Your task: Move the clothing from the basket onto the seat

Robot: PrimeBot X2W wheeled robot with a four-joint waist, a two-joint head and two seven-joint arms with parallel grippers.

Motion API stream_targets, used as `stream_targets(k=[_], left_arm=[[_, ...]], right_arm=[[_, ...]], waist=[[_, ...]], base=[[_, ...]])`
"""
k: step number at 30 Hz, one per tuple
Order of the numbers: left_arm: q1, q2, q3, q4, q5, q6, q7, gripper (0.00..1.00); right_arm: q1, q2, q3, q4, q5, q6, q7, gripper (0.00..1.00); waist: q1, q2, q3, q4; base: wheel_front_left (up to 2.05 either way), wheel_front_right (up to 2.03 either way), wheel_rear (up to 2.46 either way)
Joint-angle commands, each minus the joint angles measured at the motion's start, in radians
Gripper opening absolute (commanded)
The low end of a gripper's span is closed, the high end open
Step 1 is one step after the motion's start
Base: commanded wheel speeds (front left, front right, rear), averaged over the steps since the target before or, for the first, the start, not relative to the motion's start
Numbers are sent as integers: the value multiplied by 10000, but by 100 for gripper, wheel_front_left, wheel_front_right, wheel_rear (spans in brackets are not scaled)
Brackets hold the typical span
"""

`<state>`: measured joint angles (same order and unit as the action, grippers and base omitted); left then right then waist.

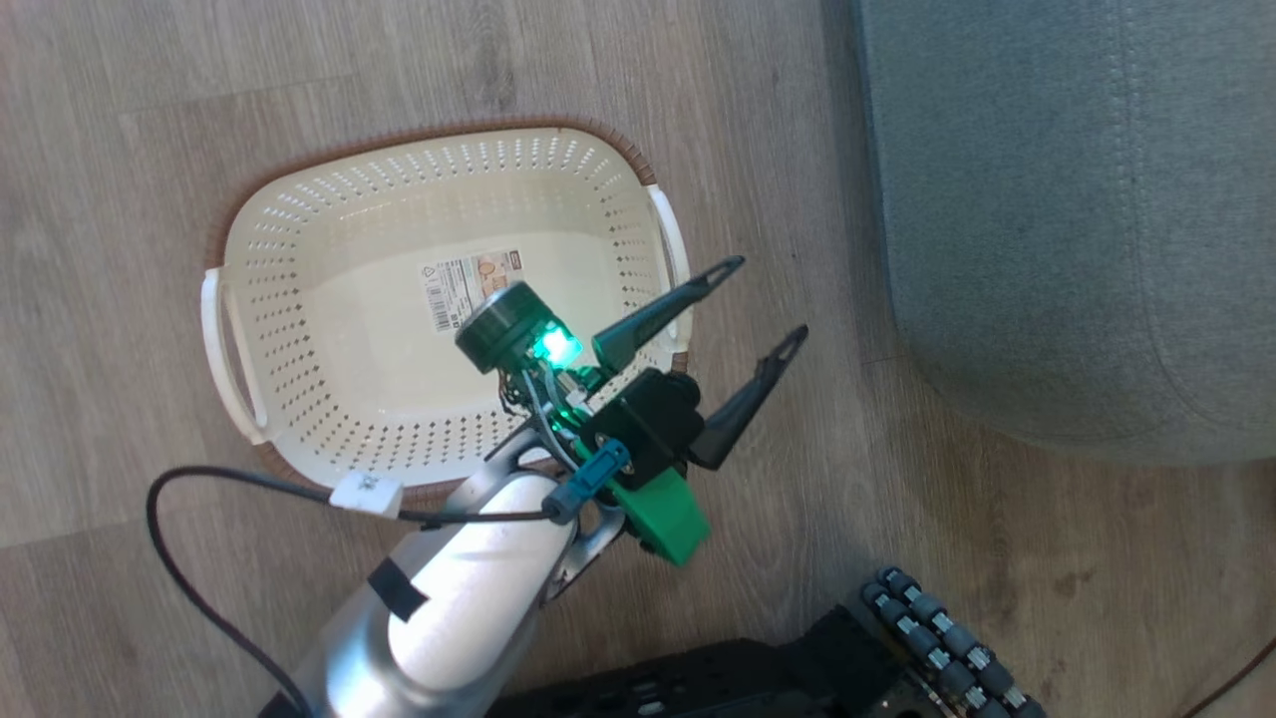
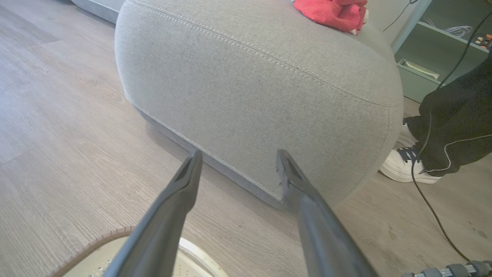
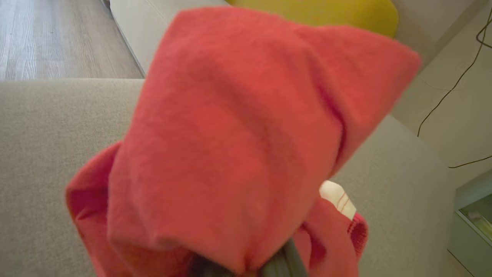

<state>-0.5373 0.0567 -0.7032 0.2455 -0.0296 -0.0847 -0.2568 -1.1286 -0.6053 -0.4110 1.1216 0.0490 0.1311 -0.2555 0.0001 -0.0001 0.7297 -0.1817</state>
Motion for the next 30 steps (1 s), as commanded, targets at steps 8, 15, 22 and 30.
stream_targets(k=[8, 15, 22, 30], left_arm=[[-171, 26, 342, -430, 117, 60, -49, 100], [-44, 36, 293, -425, 126, 112, -49, 100], [161, 28, 255, -377, 14, 93, -49, 100], [486, -12, 183, -329, -148, 107, -49, 100]], right_arm=[[-253, -377, -11, 1007, -297, -4, -62, 0], [-204, -280, -217, 1185, -359, -4, -62, 100], [83, -186, -27, 1214, -536, -4, -62, 100], [435, -234, 760, 1459, -614, -4, -29, 100]], waist=[[-1, 1, 97, 62], [-1, 1, -204, -5], [-1, 1, -1075, -102], [-1, 1, -2360, -231]], base=[[0, 0, 0], [0, 0, 0], [0, 0, 0], [0, 0, 0]])
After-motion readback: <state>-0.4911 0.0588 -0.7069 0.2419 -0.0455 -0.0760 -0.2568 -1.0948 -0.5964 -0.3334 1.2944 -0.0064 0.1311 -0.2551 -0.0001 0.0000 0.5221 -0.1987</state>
